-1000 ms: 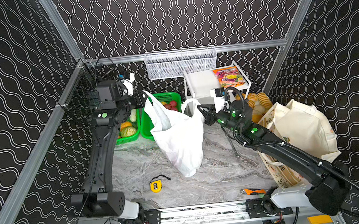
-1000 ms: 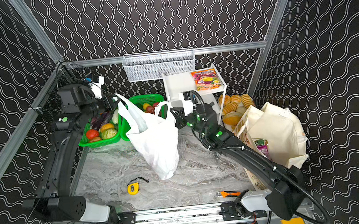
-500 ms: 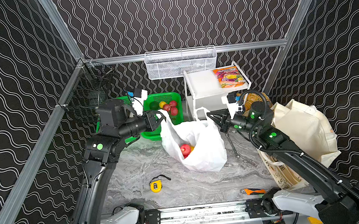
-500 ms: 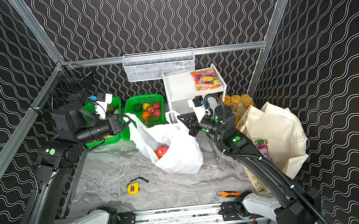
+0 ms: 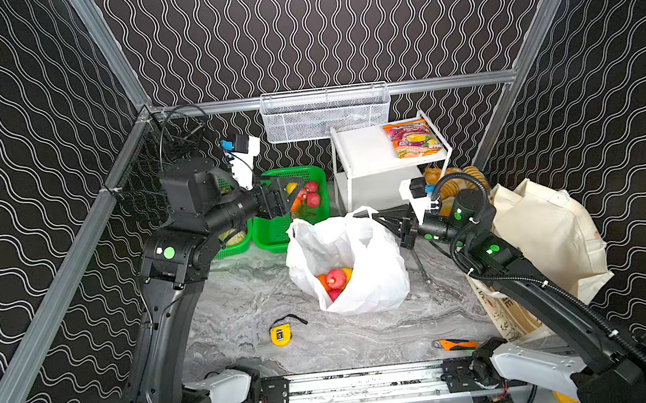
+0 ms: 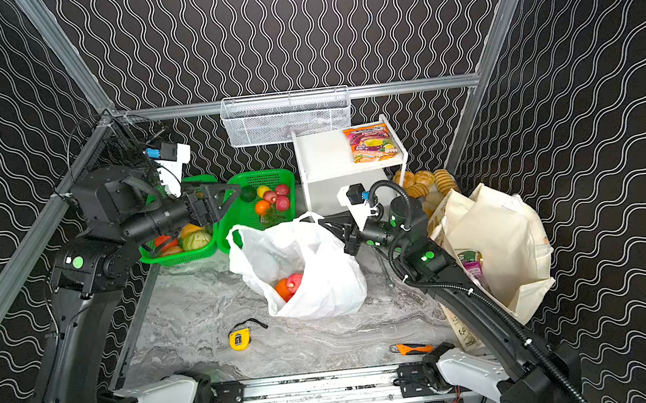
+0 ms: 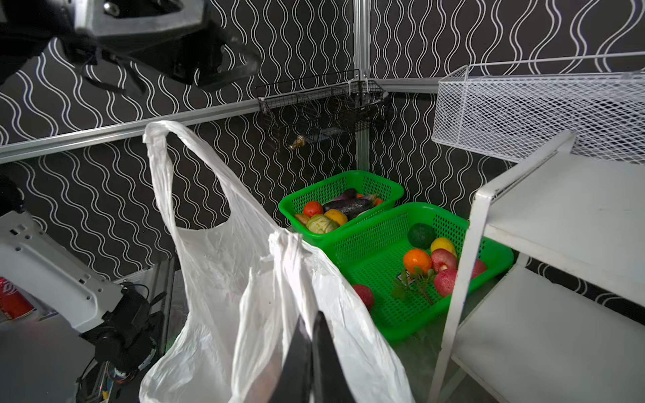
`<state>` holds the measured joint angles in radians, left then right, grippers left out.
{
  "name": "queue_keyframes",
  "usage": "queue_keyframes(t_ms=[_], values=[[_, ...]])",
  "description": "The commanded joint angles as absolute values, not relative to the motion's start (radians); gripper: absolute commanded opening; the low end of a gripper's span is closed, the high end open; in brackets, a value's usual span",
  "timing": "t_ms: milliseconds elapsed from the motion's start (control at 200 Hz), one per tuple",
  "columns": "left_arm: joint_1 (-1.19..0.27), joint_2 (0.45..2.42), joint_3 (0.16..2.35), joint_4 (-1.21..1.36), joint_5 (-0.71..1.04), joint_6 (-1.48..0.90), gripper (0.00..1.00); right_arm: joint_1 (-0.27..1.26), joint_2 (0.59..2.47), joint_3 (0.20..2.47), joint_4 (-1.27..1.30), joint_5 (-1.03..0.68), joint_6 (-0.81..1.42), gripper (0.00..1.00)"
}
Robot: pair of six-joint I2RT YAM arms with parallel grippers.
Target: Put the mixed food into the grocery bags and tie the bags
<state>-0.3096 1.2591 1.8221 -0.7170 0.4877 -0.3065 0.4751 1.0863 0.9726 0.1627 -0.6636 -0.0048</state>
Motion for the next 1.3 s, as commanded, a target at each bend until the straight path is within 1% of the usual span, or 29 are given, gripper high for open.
queue_keyframes(t_ms=[0, 55, 125, 270, 365, 440, 526, 646, 741, 776, 811, 911, 1021, 1066, 1106, 1141, 1216, 1291], values=[[-0.313, 1.304, 1.85, -0.625, 0.67, -0.26, 0.71, 0.474, 1.072, 0.954, 0.22, -0.672, -0.016, 0.0], [-0.336, 1.342, 1.874, -0.612, 0.75, -0.247, 0.65, 0.474, 1.064, 0.947, 0.224, -0.676, -0.018, 0.0], [-0.393, 1.405, 1.935, -0.675, 0.797, -0.166, 0.62, 0.473, 1.054, 0.938, 0.231, -0.677, -0.016, 0.0], [-0.512, 1.543, 2.034, -0.864, 0.771, 0.008, 0.63, 0.472, 1.044, 0.924, 0.247, -0.67, -0.007, 0.0], [-0.559, 1.603, 2.069, -0.958, 0.751, 0.101, 0.64, 0.471, 1.041, 0.919, 0.25, -0.665, -0.001, 0.0], [-0.575, 1.641, 2.09, -1.026, 0.753, 0.16, 0.66, 0.469, 1.041, 0.919, 0.25, -0.669, 0.0, 0.0], [-0.58, 1.665, 2.088, -1.062, 0.737, 0.196, 0.66, 0.468, 1.043, 0.916, 0.256, -0.67, 0.003, 0.0], [-0.586, 1.688, 2.08, -1.095, 0.705, 0.223, 0.6, 0.465, 1.047, 0.913, 0.259, -0.666, 0.008, 0.0], [-0.585, 1.69, 2.068, -1.105, 0.717, 0.237, 0.56, 0.462, 1.049, 0.916, 0.258, -0.657, 0.01, 0.0], [-0.586, 1.686, 2.058, -1.102, 0.722, 0.241, 0.52, 0.462, 1.049, 0.914, 0.262, -0.656, 0.013, 0.0], [-0.585, 1.683, 2.046, -1.096, 0.723, 0.242, 0.46, 0.462, 1.049, 0.913, 0.267, -0.658, 0.015, 0.0], [-0.585, 1.672, 2.039, -1.077, 0.713, 0.226, 0.22, 0.46, 1.056, 0.913, 0.264, -0.658, 0.018, 0.0], [-0.586, 1.633, 2.005, -0.97, 0.728, 0.158, 0.0, 0.46, 1.064, 0.916, 0.246, -0.667, 0.028, 0.0], [-0.586, 1.612, 1.983, -0.915, 0.72, 0.114, 0.0, 0.46, 1.065, 0.916, 0.242, -0.688, 0.032, 0.0], [-0.585, 1.594, 1.97, -0.873, 0.715, 0.07, 0.0, 0.46, 1.067, 0.919, 0.23, -0.704, 0.037, 0.05], [-0.586, 1.585, 1.962, -0.84, 0.712, 0.035, 0.0, 0.46, 1.068, 0.924, 0.223, -0.722, 0.048, 0.12], [-0.586, 1.578, 1.96, -0.794, 0.712, -0.044, 0.0, 0.462, 1.075, 0.932, 0.222, -0.783, 0.087, 0.36], [-0.586, 1.591, 1.977, -0.791, 0.715, -0.094, 0.0, 0.474, 1.083, 0.942, 0.22, -0.808, 0.106, 0.5]])
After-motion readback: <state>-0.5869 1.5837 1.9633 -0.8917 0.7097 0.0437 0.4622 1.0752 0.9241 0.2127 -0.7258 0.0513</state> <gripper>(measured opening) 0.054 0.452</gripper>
